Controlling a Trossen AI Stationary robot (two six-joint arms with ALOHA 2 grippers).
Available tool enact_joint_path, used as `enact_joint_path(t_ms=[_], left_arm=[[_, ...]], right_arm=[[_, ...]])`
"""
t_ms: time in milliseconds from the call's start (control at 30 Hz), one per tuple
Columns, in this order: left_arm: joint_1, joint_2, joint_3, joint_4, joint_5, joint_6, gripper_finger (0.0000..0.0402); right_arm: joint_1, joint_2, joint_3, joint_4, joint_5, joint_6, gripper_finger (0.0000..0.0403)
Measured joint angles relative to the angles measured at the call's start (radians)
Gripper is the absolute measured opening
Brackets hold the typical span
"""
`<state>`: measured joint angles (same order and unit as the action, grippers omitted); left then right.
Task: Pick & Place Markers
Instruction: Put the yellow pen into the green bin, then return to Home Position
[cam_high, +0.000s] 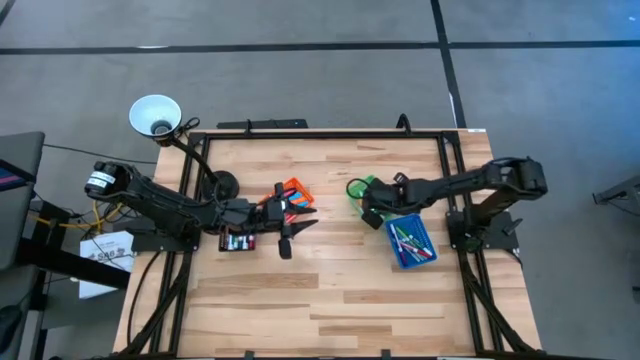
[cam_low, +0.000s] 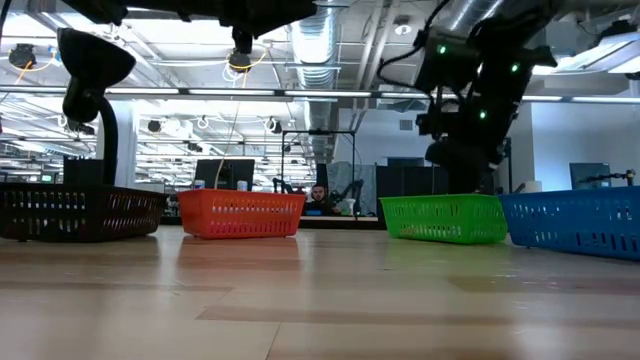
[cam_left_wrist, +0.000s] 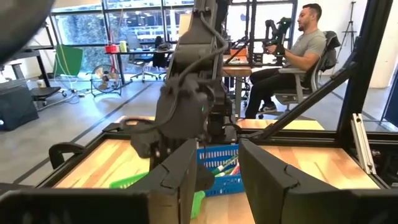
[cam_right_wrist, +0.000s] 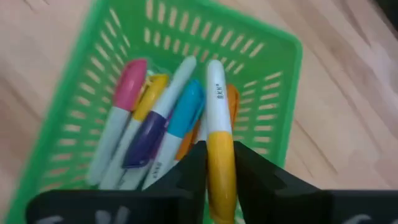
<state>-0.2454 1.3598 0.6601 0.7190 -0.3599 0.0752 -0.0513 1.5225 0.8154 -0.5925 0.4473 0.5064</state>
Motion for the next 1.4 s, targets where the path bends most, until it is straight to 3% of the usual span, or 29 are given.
enact_joint_path(t_ms=[200, 367, 600, 800, 967, 1167, 1400], left_arm=[[0.006, 0.0, 0.0, 0.0, 0.0, -0.001, 0.0116], [0.006, 0.0, 0.0, 0.0, -0.005, -0.001, 0.0116], [0.001, -0.058, 0.0, -0.057, -0.132, -0.001, 0.0116], [-0.024, -0.249, -0.002, -0.342, -0.174, -0.001, 0.0116], [-0.053, -0.489, -0.002, -0.48, -0.176, -0.001, 0.0116], [-0.071, -0.735, -0.002, -0.529, -0.175, -0.013, 0.0116], [-0.071, -0.888, -0.001, -0.749, -0.175, -0.088, 0.0116]], right_arm=[[-0.012, 0.022, 0.0, 0.0, -0.002, -0.016, 0.0108], [0.012, -0.037, 0.018, -0.03, -0.037, -0.042, 0.0137], [0.08, -0.186, 0.171, -0.205, -0.082, 0.016, 0.0148], [0.145, -0.331, 0.291, -0.369, -0.197, -0.035, 0.0141], [0.187, -0.444, 0.298, -0.324, -0.205, -0.069, 0.0137], [0.209, -0.514, 0.293, -0.275, -0.203, -0.049, 0.0141], [0.241, -0.561, 0.218, -0.109, -0.194, -0.216, 0.0143]])
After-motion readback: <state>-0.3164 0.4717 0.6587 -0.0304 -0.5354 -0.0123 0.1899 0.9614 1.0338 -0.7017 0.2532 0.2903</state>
